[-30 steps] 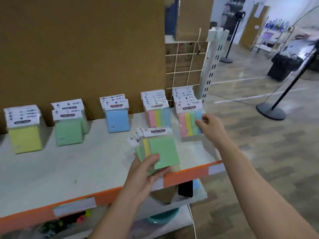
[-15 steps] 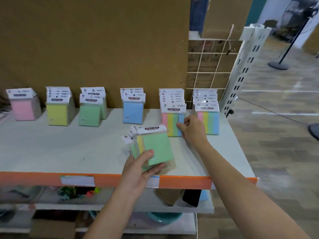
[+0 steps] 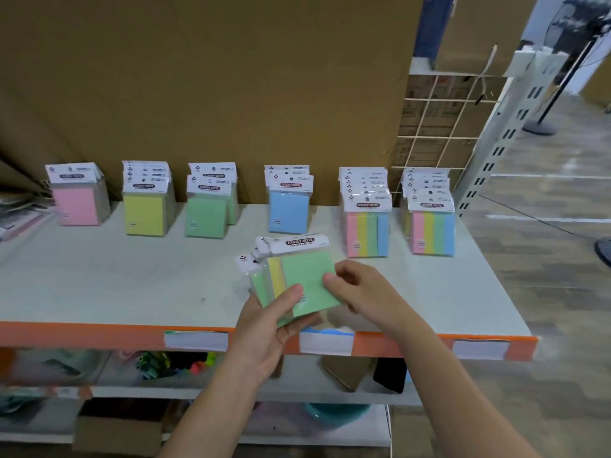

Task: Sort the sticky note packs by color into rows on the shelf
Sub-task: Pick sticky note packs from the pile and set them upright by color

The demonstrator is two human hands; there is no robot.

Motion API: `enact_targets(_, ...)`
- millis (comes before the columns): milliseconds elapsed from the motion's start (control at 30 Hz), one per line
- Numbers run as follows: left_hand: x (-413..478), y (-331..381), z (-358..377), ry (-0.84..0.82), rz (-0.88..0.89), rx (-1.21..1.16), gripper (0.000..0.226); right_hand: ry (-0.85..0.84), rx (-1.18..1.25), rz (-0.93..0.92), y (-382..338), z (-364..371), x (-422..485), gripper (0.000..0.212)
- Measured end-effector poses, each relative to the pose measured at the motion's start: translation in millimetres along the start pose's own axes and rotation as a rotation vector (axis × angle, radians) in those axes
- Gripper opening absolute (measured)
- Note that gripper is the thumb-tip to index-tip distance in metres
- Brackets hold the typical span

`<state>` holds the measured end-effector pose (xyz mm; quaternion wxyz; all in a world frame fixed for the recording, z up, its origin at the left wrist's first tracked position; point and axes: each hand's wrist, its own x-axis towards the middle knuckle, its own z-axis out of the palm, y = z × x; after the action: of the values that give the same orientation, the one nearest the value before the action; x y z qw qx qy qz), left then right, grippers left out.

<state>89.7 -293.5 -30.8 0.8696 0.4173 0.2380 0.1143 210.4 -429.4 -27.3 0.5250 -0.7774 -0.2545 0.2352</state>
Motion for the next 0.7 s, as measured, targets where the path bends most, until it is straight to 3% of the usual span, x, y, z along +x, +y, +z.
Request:
enact_targets(100, -1, 23, -27, -0.029, 0.008, 0.015, 0.051, 0.019, 0.042, -0.024, -11, 30, 5, 0.014)
enact_targets(233, 2, 55, -73, 0.005, -0.027, -0.029, 0.04, 0.065, 0.206, 0.068, -23, 71, 22, 0.028)
enact_targets(300, 5, 69, -99, 0.034, -0.022, -0.001, 0.037, 0.082, 0.216, 0.07, -33, 91, 35, 0.021)
enact_targets(467, 6, 100, -164, 0.168, -0.028, -0.019, 0.029, 0.231, 0.087, 0.015, -55, 134, 98, 0.015)
enact_targets(700, -1, 121, -204, 0.117, 0.023, -0.012, 0.036, 0.386, -0.286, 0.051, -61, 185, 166, 0.023)
